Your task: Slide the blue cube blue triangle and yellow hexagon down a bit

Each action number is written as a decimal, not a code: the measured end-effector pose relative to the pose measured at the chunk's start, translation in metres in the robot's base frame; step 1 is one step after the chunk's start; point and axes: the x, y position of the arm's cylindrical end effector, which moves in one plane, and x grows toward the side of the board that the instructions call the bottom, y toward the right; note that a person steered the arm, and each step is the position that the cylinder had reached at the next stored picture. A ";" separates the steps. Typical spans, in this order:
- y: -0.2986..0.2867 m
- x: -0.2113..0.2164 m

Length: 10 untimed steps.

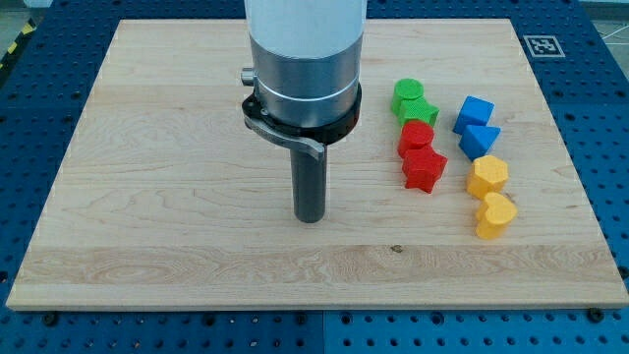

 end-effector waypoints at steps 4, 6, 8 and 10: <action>0.047 0.039; 0.187 0.071; 0.264 0.032; 0.263 -0.042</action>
